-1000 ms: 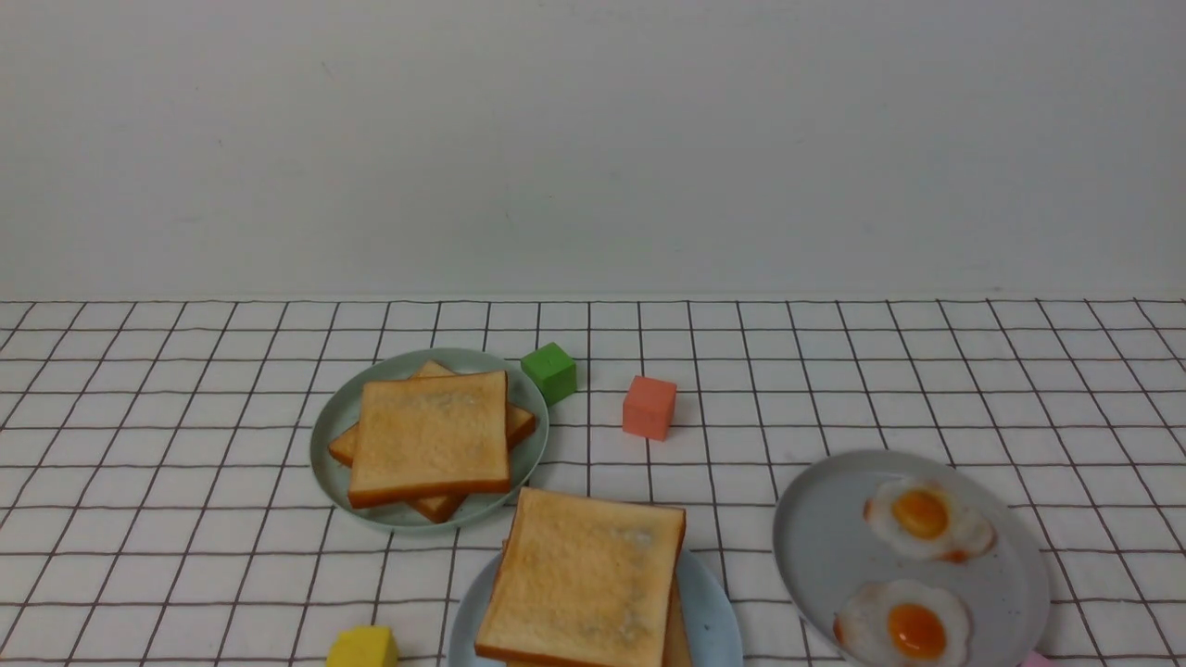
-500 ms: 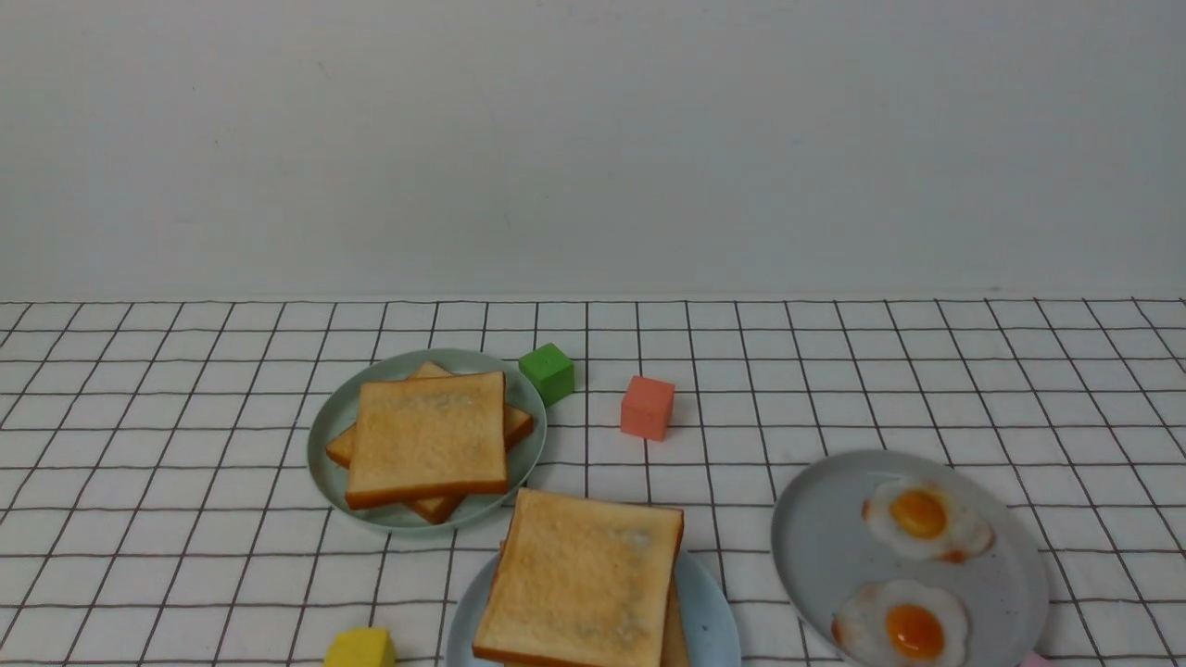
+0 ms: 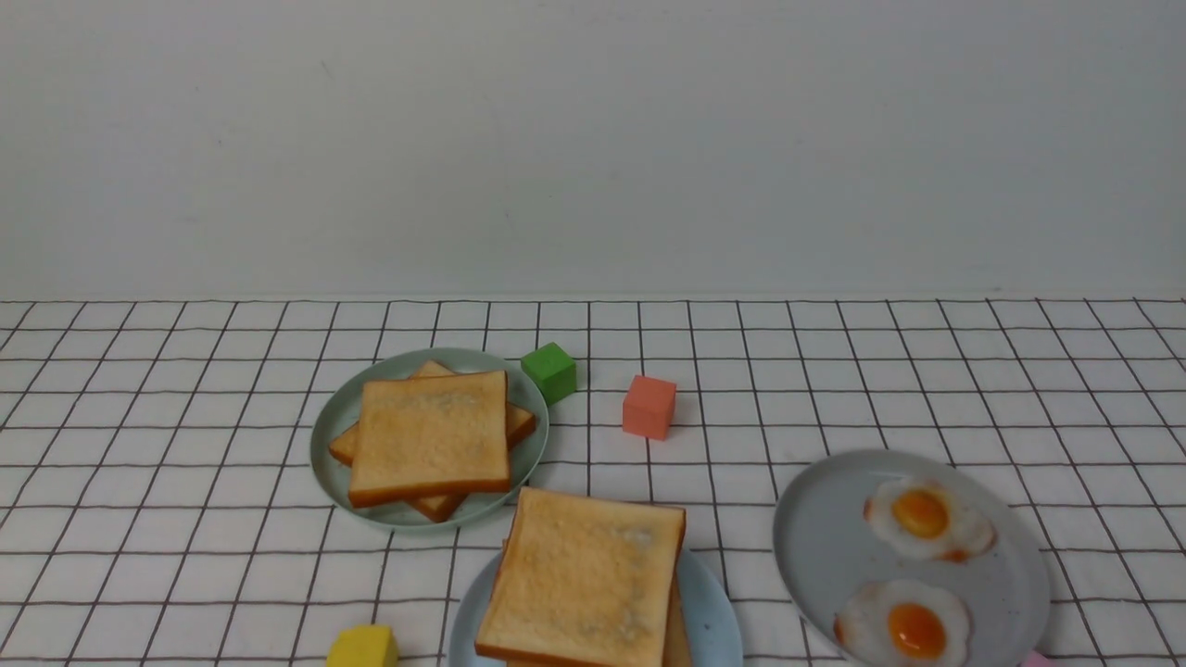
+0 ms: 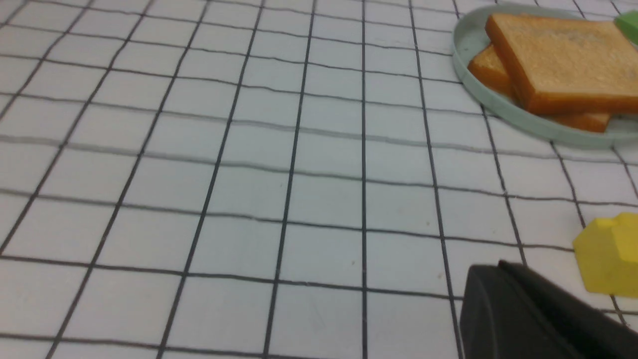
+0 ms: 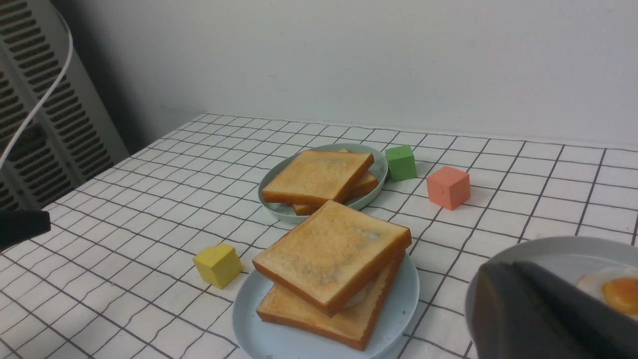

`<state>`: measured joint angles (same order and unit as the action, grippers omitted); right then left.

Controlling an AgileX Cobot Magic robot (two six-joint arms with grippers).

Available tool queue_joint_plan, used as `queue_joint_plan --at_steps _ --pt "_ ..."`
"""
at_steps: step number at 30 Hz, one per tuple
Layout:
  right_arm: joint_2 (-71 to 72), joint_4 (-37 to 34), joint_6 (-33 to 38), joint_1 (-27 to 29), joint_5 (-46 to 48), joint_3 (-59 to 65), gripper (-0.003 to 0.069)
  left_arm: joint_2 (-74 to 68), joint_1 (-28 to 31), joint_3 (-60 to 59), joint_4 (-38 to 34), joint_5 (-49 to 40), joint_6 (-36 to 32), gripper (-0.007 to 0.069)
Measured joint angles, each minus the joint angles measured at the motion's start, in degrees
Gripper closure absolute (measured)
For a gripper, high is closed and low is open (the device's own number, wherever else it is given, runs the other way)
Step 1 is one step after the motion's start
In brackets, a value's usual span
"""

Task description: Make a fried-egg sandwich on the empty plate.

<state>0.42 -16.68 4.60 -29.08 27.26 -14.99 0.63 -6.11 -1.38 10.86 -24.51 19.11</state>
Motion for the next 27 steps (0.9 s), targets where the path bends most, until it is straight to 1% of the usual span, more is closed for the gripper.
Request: queue_joint_plan --at_steps 4,24,27 --pt "0.0 0.0 0.0 0.0 0.0 0.0 0.062 0.0 0.0 -0.19 -0.19 1.2 -0.27 0.0636" --pt "0.0 0.0 0.0 0.0 0.0 0.06 0.0599 0.0 0.0 -0.25 -0.34 1.26 -0.32 0.0627" --pt "0.0 2.46 0.0 0.0 -0.48 0.06 0.0596 0.0 0.0 -0.25 -0.37 1.28 -0.32 0.0624"
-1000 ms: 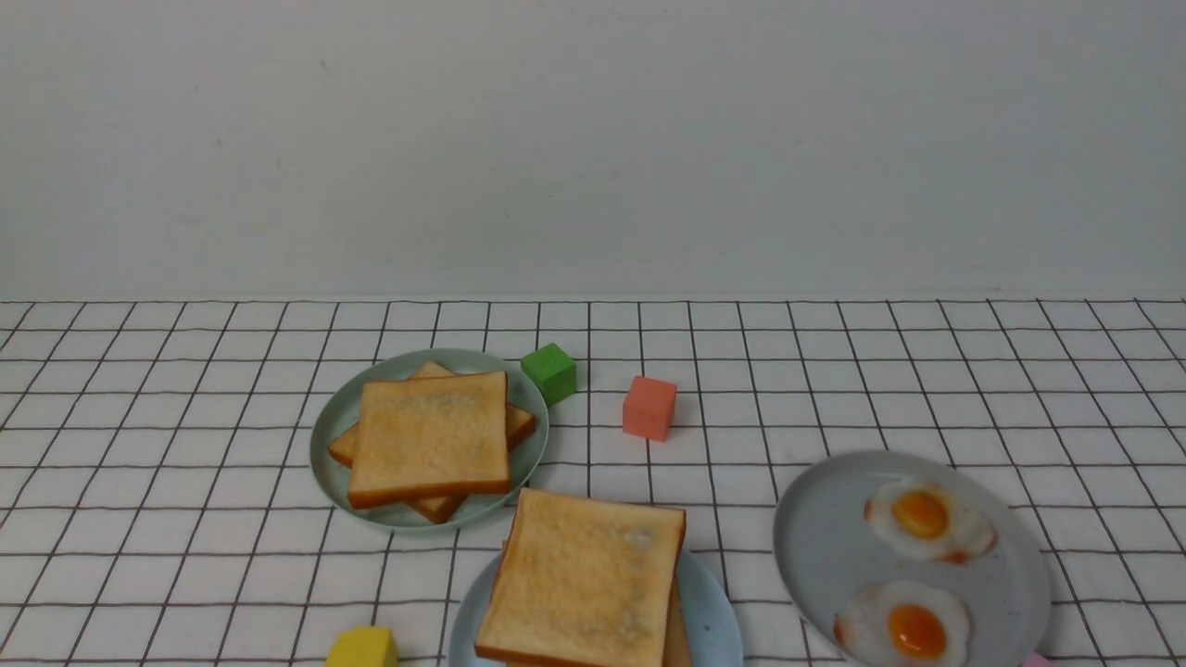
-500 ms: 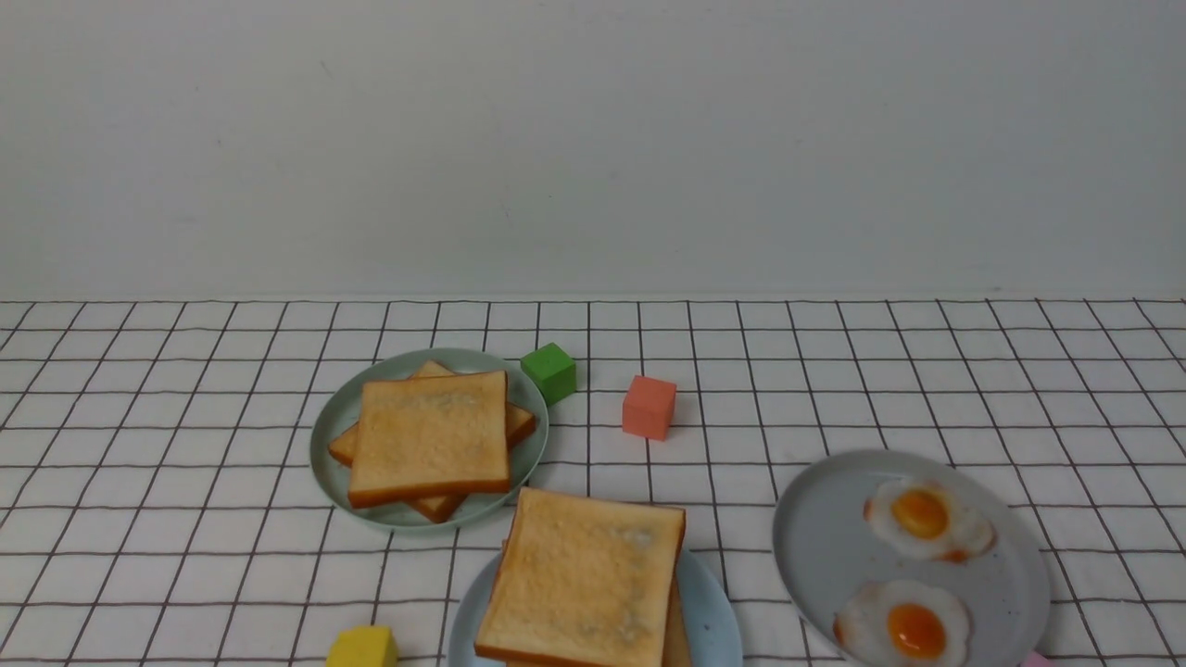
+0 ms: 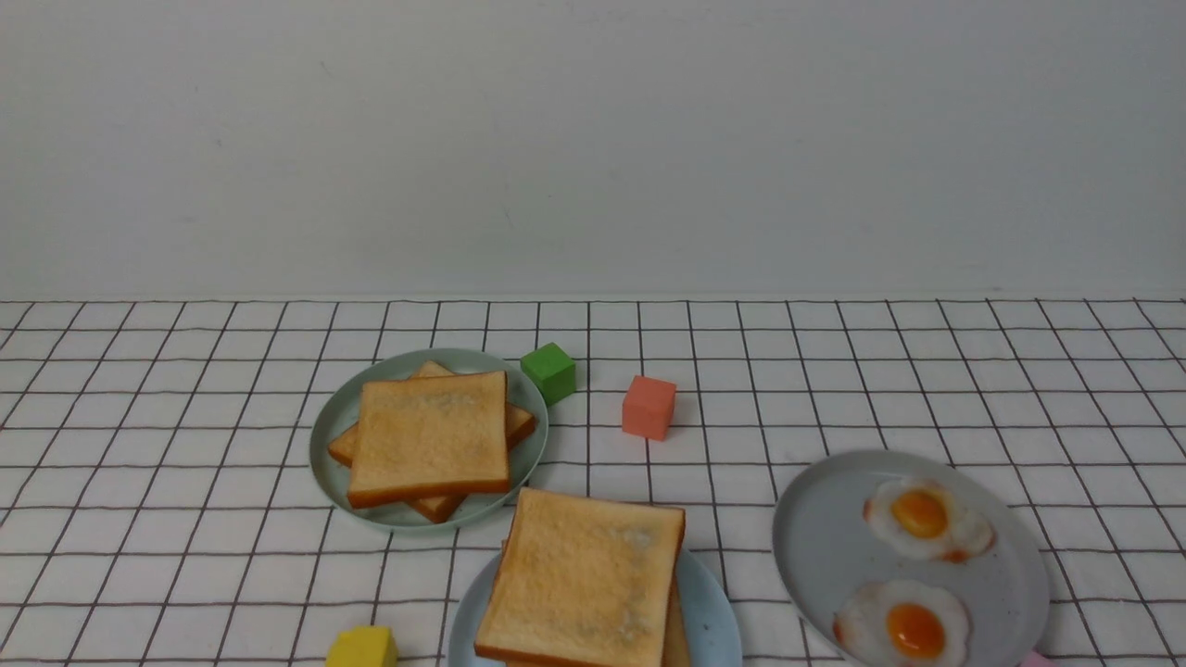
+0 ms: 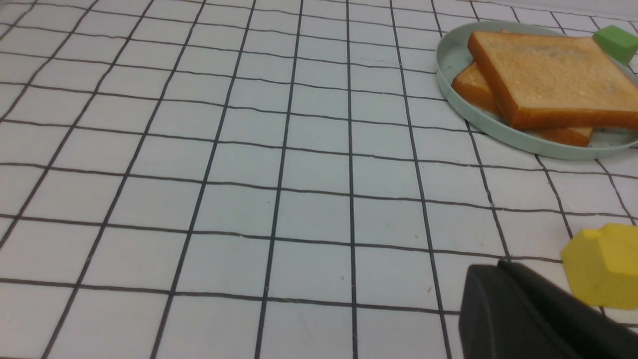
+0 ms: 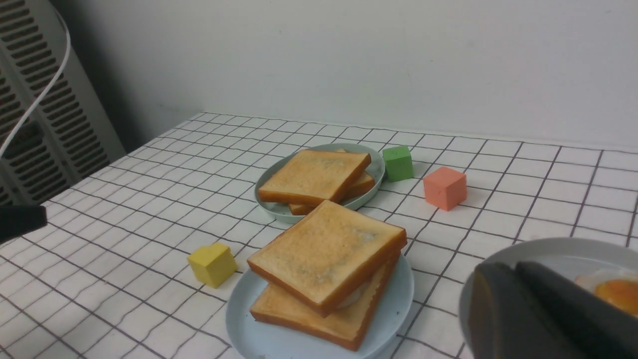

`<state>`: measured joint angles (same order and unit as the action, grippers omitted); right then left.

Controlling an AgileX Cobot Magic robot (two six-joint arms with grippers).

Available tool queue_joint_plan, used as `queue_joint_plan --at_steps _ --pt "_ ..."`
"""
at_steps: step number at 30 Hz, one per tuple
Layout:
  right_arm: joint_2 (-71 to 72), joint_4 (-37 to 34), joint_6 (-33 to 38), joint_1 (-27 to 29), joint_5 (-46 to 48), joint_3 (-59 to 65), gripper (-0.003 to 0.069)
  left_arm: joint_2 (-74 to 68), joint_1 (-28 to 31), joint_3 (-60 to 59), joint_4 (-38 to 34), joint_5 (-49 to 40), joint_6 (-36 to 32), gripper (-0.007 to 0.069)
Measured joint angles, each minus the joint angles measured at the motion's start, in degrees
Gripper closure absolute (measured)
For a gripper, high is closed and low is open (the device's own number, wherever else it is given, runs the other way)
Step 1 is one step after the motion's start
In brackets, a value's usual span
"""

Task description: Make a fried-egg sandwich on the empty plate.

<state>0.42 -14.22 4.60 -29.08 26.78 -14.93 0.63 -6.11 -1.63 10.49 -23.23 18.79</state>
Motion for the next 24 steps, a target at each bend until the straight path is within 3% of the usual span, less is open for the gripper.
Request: queue_joint_plan --at_steps 5,16,24 --pt "0.0 8.35 -0.51 4.67 -0.4 1.41 0.0587 0.0 0.0 0.0 0.0 0.05 0.0 0.0619" --pt "0.14 18.14 -14.15 26.16 -1.74 15.34 0.0571 0.0 0.0 0.0 -0.04 0.21 -0.06 0.0606" --pt "0.22 18.28 -14.78 28.44 -4.25 15.81 0.056 0.0 0.0 -0.06 -0.04 0.45 -0.06 0.0603"
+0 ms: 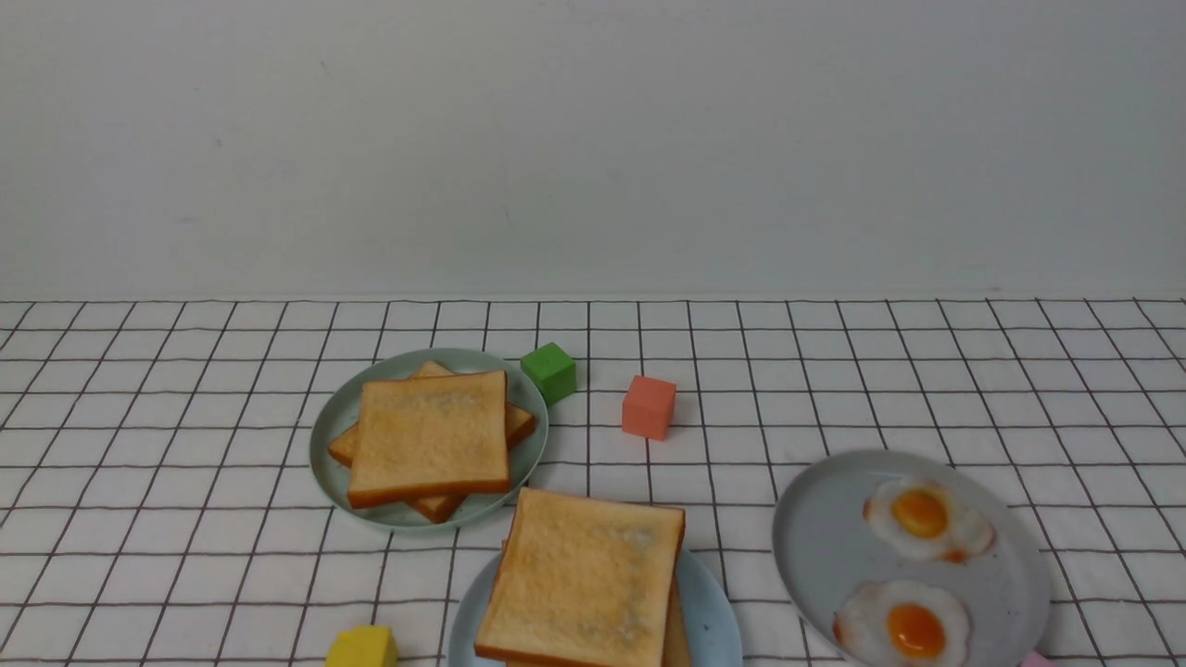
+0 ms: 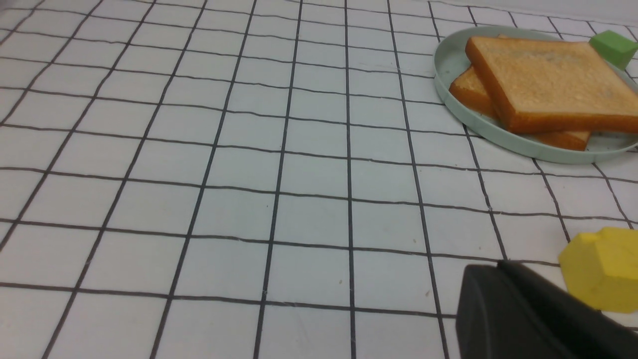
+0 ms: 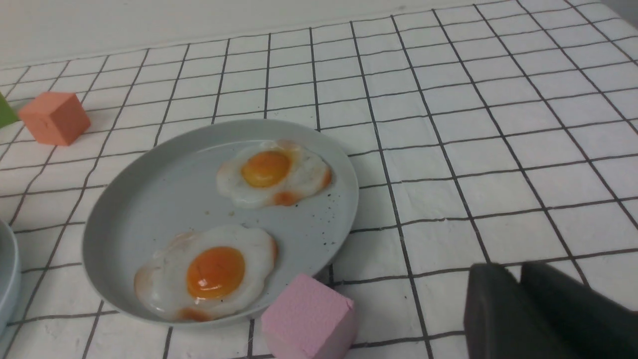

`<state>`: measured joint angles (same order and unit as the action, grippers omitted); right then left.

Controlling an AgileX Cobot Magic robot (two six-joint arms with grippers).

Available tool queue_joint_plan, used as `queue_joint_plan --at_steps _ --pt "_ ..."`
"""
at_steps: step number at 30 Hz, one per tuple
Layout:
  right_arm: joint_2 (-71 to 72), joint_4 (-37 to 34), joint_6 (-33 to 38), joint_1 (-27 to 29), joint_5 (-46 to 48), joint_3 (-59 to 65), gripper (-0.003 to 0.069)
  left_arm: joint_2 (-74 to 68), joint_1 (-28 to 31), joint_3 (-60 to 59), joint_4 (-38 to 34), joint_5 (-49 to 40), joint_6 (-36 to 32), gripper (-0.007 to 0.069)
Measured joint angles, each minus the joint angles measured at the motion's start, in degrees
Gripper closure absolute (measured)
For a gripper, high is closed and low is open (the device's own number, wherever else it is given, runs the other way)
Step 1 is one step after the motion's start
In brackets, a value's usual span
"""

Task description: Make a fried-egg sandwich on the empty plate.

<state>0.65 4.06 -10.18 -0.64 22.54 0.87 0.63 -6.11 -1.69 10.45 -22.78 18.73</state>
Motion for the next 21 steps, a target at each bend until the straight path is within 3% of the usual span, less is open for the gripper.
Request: queue_joint_plan --at_steps 21 --pt "0.0 0.0 0.0 0.0 -0.11 0.06 0.0543 0.0 0.0 -0.01 0.0 0.0 0.0 0.0585"
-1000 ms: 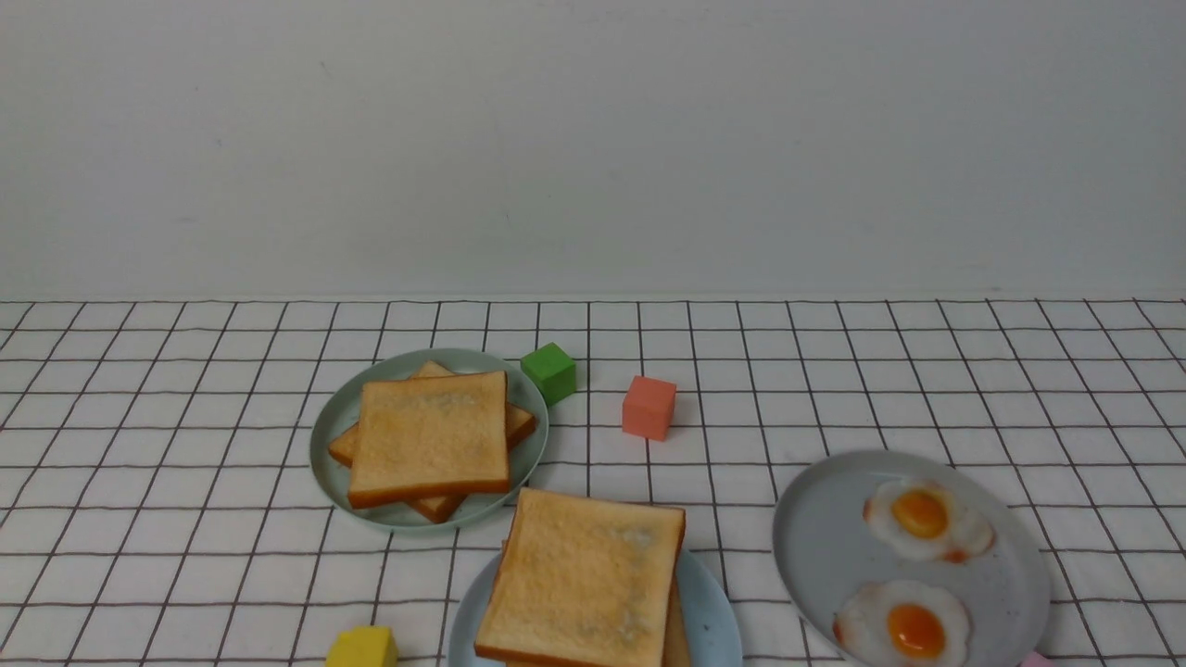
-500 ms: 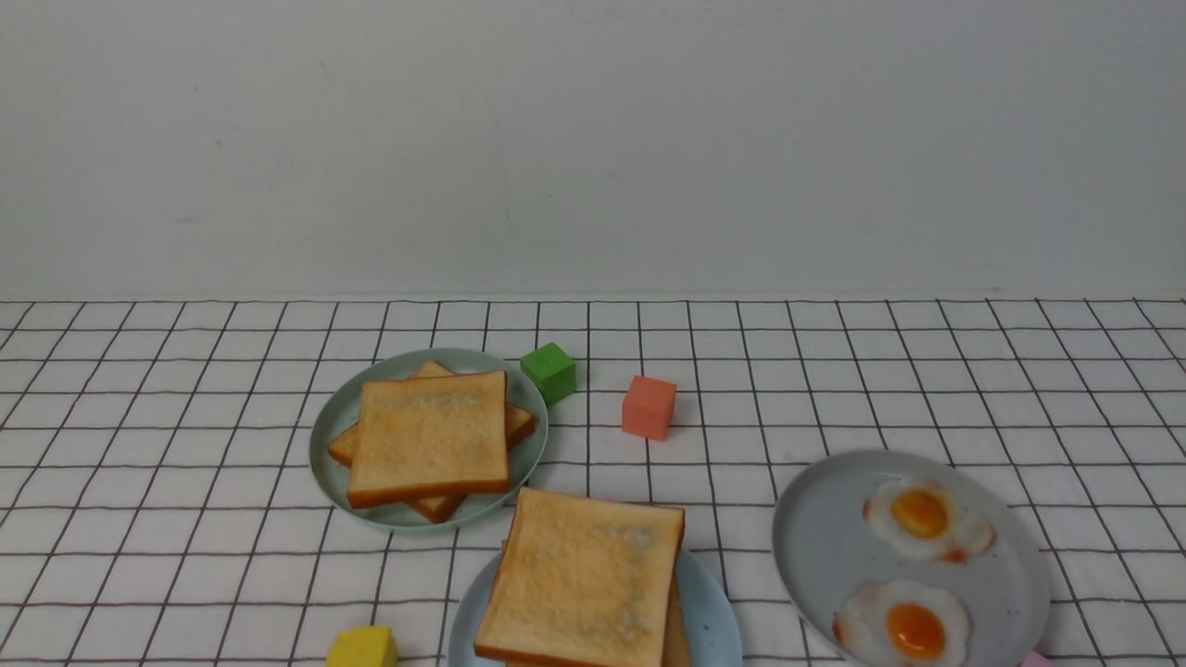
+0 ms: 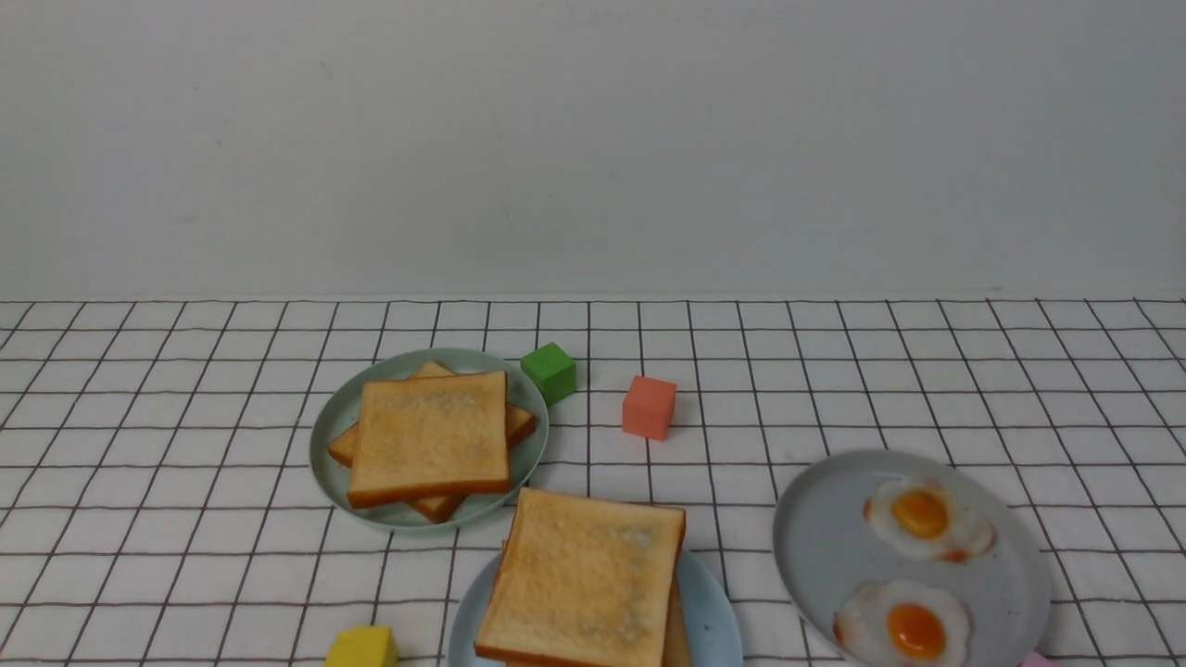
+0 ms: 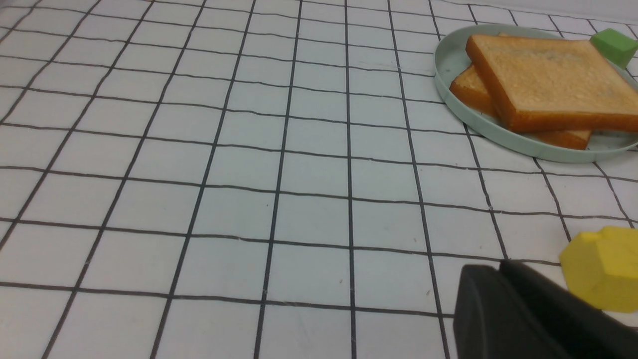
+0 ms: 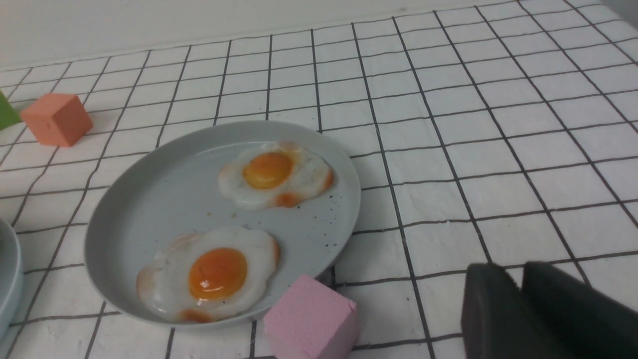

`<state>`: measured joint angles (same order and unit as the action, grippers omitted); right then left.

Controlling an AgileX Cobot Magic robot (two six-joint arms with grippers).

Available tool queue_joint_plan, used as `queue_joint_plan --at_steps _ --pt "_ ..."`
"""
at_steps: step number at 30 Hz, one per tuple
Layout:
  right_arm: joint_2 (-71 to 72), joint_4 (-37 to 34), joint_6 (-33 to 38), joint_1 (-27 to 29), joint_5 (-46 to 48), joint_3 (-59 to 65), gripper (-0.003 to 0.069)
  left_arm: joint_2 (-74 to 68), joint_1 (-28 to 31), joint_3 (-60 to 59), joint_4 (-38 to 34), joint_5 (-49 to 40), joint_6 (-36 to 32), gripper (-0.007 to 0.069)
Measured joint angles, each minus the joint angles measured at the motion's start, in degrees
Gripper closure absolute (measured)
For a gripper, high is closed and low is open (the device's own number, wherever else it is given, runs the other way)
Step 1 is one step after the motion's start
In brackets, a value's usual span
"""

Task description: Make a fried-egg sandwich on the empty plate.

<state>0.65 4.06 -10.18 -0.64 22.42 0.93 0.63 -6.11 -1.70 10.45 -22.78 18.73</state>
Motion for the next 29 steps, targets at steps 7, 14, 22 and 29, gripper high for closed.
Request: queue_joint_plan --at_steps 7,14,22,29 --pt "0.0 0.0 0.0 0.0 0.0 0.0 0.0536 0.0 0.0 -0.05 0.0 0.0 0.0 0.0575" --pt "0.0 0.0 0.0 0.0 -0.01 0.0 0.0532 0.0 0.0 -0.05 0.0 0.0 0.0 0.0571" --pt "0.0 0.06 -0.05 0.0 -0.01 0.0 0.0522 0.0 0.0 -0.05 0.0 0.0 0.0 0.0567" --pt "0.0 0.06 -0.05 0.0 -0.01 0.0 0.0512 0.0 0.0 -0.05 0.0 0.0 0.0 0.0562"
